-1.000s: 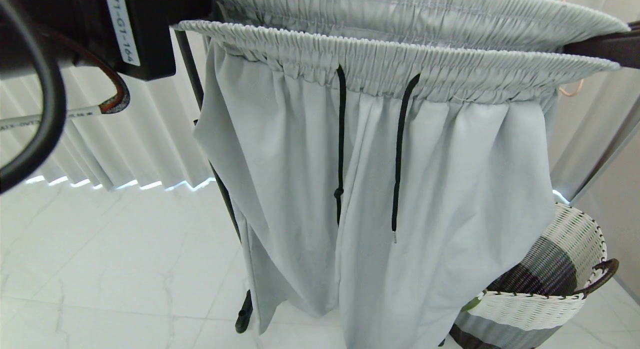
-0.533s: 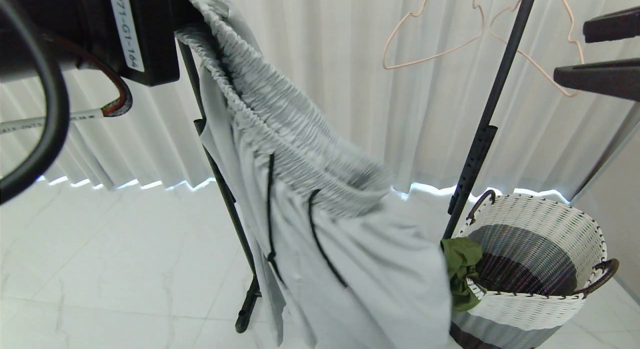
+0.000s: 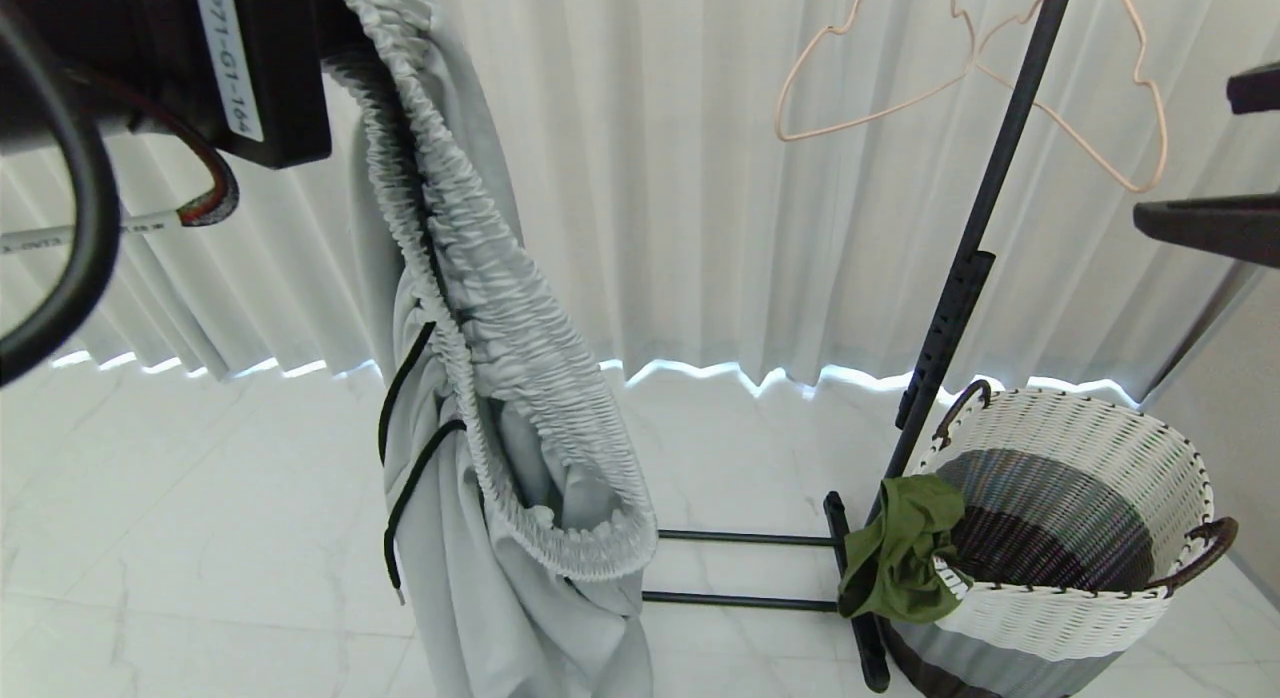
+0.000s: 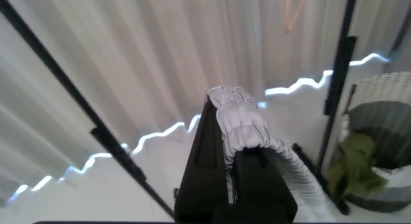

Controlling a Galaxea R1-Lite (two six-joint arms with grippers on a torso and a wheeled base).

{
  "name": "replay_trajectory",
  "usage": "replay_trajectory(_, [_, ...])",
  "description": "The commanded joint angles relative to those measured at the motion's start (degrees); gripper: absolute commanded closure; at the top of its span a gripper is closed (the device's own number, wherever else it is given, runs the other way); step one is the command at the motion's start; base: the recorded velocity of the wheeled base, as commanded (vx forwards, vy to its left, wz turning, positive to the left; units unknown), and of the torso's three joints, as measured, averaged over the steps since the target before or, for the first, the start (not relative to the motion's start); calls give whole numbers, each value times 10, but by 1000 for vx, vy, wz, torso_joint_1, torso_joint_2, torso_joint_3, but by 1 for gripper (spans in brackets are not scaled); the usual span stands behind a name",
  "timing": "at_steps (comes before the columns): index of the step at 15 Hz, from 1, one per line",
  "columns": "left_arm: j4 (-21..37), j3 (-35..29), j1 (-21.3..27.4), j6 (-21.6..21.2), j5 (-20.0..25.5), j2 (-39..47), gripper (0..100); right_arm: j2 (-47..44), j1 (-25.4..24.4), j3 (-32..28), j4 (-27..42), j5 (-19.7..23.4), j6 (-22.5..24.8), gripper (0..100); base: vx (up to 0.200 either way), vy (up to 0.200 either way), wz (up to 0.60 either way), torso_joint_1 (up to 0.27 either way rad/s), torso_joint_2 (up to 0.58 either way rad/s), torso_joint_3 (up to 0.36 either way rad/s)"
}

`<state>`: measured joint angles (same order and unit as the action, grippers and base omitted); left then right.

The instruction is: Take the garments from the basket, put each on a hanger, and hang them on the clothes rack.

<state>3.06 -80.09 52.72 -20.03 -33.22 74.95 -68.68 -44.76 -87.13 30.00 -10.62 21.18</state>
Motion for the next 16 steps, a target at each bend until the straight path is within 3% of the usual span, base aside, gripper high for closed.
replay_trajectory(1, [0, 4, -46, -24, 6, -19, 100, 17, 93, 2, 61, -49, 0, 0, 0, 0, 0, 0, 0, 0])
replay_trajectory(5, [0, 5, -128, -38, 57, -37, 100, 38, 258, 38, 80, -50, -4, 0, 0, 0, 0, 0, 0, 0])
replay_trajectory(7, [0, 6, -137, -42, 66, -42, 100, 46, 317, 51, 79, -49, -10, 0, 0, 0, 0, 0, 0, 0])
replay_trajectory(12, [0, 13, -137, -41, 76, -43, 100, 72, 338, 79, 79, -49, -37, 0, 0, 0, 0, 0, 0, 0])
replay_trajectory(16, [0, 13, -137, -43, 76, -44, 100, 66, 337, 80, 79, -43, -97, 0, 0, 0, 0, 17, -94, -77])
